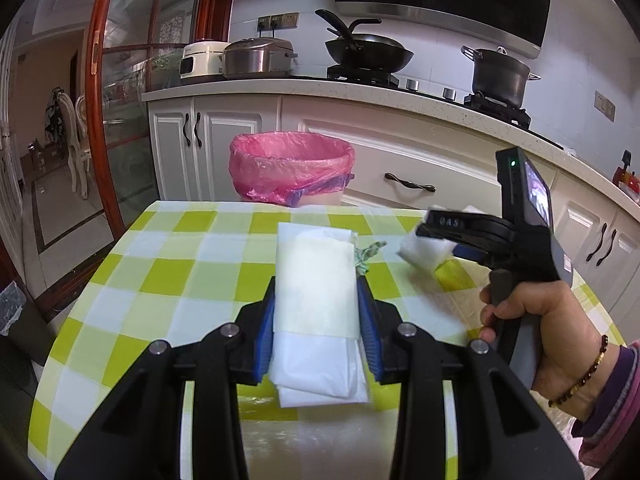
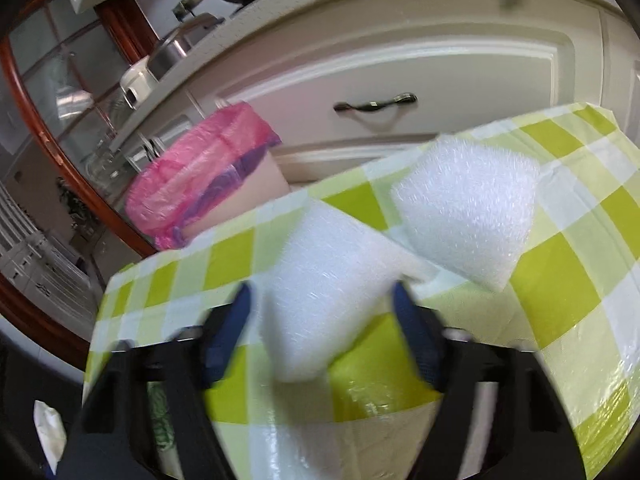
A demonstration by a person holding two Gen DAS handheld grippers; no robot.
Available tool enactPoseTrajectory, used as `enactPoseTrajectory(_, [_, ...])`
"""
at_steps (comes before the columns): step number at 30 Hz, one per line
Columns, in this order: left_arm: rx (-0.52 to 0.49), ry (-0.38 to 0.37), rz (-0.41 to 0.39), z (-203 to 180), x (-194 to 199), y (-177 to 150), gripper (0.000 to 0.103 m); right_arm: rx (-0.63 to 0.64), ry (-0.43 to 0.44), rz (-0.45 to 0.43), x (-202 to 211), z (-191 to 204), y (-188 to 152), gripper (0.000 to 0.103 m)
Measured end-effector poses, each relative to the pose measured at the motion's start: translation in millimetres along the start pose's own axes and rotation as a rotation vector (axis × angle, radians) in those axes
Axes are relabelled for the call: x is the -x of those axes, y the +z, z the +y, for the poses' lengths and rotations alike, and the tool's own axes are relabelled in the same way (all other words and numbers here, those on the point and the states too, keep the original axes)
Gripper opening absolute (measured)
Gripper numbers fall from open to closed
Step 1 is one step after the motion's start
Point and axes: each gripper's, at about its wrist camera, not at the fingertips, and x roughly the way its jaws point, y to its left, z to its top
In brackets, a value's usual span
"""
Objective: Collect trash
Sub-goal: 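Grasp the white paper pad with the left gripper while the right gripper grasps a white foam piece, then carry the paper pad and foam piece over the pink bin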
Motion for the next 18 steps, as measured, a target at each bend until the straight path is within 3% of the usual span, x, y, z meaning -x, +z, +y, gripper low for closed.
enactPoseTrajectory(7, [0.029,-0.004,-0.007,6,-2,0,0.036,0.121,0.068,-0.025,18,10,-6,0.045])
enactPoseTrajectory(18, [0.033,0.001,-0.043,-21,30,4,0.036,0.346,0.196,-0.059,109,14,-34,0.043])
